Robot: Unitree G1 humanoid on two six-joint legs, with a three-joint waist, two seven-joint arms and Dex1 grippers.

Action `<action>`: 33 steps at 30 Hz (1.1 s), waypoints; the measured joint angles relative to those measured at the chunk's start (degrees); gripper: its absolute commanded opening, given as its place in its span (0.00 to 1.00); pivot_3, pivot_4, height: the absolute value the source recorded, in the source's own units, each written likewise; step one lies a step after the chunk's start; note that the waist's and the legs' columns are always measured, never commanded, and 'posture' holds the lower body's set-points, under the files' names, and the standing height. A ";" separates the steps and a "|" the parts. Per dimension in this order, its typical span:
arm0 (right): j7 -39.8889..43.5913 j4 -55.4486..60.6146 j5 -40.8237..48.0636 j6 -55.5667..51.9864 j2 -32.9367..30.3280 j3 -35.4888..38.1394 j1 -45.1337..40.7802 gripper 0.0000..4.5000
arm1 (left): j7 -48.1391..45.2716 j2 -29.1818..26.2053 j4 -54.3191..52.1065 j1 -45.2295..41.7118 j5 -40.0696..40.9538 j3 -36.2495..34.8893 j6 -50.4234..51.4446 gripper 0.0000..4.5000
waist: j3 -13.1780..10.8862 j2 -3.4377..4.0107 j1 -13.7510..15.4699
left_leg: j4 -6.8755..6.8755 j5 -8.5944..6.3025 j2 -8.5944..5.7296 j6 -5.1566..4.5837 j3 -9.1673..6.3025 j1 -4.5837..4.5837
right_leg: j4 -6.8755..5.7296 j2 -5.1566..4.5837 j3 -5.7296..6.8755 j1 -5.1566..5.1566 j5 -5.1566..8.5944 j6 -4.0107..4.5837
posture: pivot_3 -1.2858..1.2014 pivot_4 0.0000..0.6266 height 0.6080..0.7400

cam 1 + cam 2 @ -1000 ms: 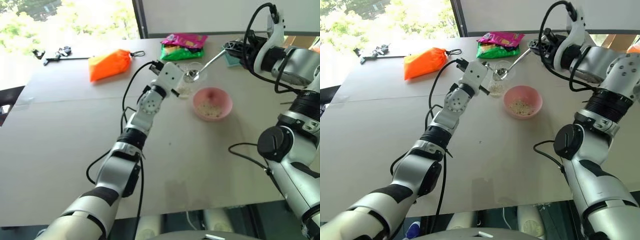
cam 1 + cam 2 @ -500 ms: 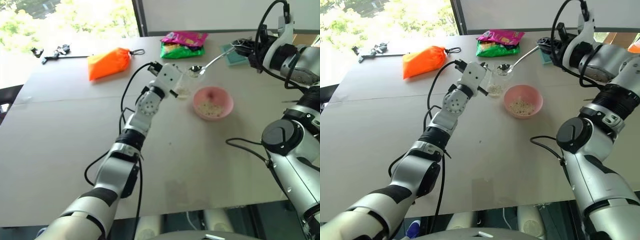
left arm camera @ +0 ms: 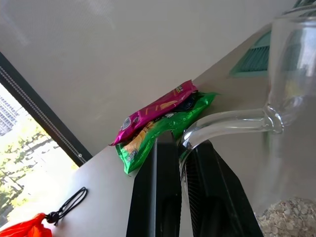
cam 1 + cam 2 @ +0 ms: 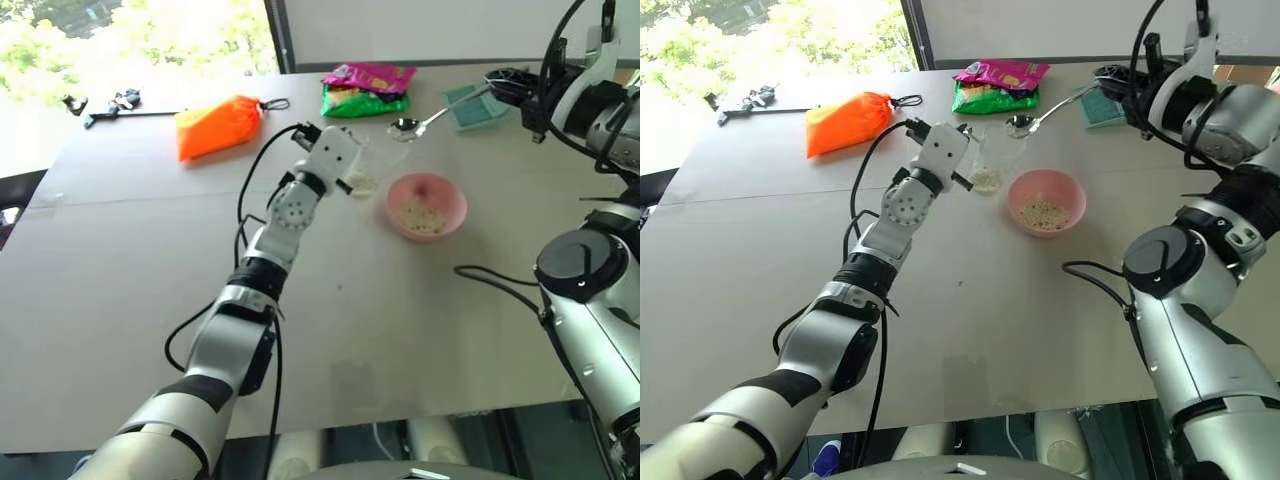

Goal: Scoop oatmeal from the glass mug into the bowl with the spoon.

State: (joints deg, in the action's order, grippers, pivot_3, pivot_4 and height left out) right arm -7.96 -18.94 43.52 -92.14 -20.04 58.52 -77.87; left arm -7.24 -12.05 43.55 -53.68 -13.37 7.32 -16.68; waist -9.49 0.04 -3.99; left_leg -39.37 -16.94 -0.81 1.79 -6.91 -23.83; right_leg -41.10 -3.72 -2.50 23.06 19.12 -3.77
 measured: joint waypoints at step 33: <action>31.38 44.01 -8.00 39.57 -17.99 -51.59 37.60 0.00 | 4.43 -2.06 -0.27 0.44 1.69 -2.97 -0.07 0.02 | 0.02 -0.10 -0.13 | -0.88 0.08 -0.15 -0.10 -0.07 0.04 | -0.68 0.00 -0.02 0.05 0.01 -0.05 | 0.52 0.24 1.00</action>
State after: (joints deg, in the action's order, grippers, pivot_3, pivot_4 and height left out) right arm 23.42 25.07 35.52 -52.57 -38.03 6.93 -40.27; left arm -2.80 -14.10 43.27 -53.25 -11.68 4.35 -16.74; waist -9.47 -0.06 -4.12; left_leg -40.25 -16.87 -0.95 1.69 -6.98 -23.79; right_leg -41.78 -3.72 -2.52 23.11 19.13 -3.82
